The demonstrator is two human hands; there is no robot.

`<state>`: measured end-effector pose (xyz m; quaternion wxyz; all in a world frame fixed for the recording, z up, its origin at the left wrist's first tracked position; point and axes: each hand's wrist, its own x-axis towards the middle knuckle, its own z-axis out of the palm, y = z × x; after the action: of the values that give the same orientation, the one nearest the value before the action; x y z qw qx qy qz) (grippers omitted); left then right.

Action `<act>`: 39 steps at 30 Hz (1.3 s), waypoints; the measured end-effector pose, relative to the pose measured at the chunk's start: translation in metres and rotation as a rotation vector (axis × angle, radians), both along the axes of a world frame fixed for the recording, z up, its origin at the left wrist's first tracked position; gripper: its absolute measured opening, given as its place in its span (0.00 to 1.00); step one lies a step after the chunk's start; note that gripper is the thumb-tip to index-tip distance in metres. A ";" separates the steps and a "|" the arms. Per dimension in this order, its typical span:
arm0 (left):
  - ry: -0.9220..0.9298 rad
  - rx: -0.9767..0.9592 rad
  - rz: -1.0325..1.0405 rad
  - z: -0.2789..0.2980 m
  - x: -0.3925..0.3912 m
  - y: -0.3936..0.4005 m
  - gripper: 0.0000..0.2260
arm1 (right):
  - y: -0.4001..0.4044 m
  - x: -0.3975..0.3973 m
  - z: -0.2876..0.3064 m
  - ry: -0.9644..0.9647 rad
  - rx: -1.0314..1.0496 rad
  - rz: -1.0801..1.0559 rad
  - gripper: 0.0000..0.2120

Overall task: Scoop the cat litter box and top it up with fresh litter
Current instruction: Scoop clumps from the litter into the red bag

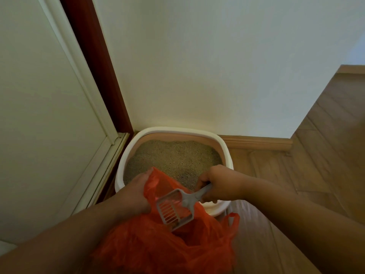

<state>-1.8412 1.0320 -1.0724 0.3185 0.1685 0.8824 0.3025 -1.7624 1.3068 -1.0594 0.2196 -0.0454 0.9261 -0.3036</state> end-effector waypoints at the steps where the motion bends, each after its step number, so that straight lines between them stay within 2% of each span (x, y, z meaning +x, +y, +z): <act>1: 0.019 -0.011 -0.004 -0.001 -0.001 0.001 0.53 | 0.001 0.000 0.002 0.012 -0.027 -0.031 0.08; 8: 0.114 -0.016 0.004 -0.010 -0.007 0.003 0.50 | 0.008 0.001 0.005 0.051 -0.017 -0.071 0.10; 16: 0.122 0.033 0.050 -0.015 -0.009 0.005 0.47 | 0.007 0.002 0.002 0.094 0.003 -0.048 0.10; 22: 0.074 0.069 0.059 -0.011 -0.008 0.007 0.40 | 0.011 0.000 0.004 0.081 0.056 -0.044 0.09; 26: 0.074 0.062 0.089 -0.010 -0.006 0.009 0.40 | 0.012 0.001 0.003 0.092 0.055 -0.063 0.08; 30: 0.016 0.082 0.111 -0.012 -0.008 0.005 0.43 | 0.020 -0.002 0.008 0.113 -0.042 -0.173 0.08; 35: 0.059 0.053 0.151 -0.013 -0.009 -0.002 0.37 | 0.038 -0.007 0.000 0.092 -0.375 -0.500 0.11; 37: 0.085 0.006 0.125 -0.011 -0.008 -0.006 0.35 | 0.043 -0.010 -0.006 0.138 -0.368 -0.589 0.11; 39: 0.093 -0.049 0.113 -0.012 -0.008 -0.011 0.35 | 0.047 -0.014 -0.010 0.169 -0.261 -0.597 0.10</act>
<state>-1.8494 1.0211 -1.0846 0.2638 0.1245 0.9115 0.2900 -1.7768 1.3542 -1.0691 0.0360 0.1750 0.8668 -0.4656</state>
